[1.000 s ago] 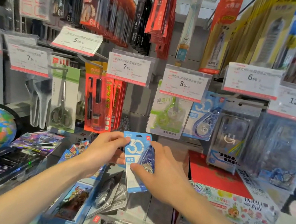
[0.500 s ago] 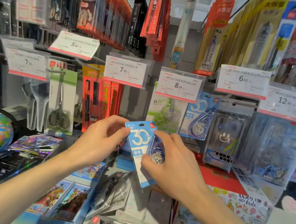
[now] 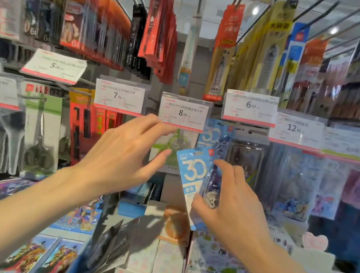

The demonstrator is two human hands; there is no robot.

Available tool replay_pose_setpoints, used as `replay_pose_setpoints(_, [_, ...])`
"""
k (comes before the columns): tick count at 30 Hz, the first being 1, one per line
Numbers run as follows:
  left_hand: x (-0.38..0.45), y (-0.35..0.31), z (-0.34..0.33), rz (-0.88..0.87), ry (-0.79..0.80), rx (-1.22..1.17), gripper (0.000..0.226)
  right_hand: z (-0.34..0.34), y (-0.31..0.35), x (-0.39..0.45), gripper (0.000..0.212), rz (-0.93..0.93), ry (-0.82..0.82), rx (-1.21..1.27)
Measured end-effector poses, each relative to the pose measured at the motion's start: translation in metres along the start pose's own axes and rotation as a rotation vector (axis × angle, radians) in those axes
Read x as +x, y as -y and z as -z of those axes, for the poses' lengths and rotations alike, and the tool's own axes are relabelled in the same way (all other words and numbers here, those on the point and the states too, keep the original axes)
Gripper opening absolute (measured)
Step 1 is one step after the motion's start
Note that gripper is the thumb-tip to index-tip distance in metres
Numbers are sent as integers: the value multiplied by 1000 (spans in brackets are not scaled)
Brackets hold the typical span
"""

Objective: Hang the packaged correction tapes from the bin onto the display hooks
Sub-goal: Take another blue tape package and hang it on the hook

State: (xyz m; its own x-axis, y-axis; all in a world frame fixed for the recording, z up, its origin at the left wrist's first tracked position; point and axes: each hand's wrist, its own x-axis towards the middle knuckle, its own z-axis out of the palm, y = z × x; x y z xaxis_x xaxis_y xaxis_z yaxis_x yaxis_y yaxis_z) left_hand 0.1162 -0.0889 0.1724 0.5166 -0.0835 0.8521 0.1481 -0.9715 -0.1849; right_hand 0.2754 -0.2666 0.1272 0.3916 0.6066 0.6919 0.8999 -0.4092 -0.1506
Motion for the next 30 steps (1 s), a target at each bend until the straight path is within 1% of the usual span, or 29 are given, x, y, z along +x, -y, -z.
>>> replay_pose_setpoints(4, [31, -7, 0, -131, -46, 87, 41, 7, -9, -2, 69, -29, -44, -11])
replay_pose_setpoints(6, [47, -11, -1, -173, -75, 90, 44, 10, -14, -3, 69, -44, -61, 8])
replay_pose_setpoints(10, [72, -13, -4, -217, -107, 58, 49, 17, -19, -3, 73, -59, -95, 13])
replay_pose_setpoints(16, [87, -15, -8, -281, -126, 76, 44, 22, -21, -6, 75, -53, -137, 32])
replay_pose_setpoints(24, [97, -15, -7, -315, -159, 48, 26, 25, -21, -3, 74, -14, -255, 70])
replay_pose_setpoints(30, [104, -15, -5, -291, -164, 15, 33, 26, -19, 0, 72, -8, -309, 124])
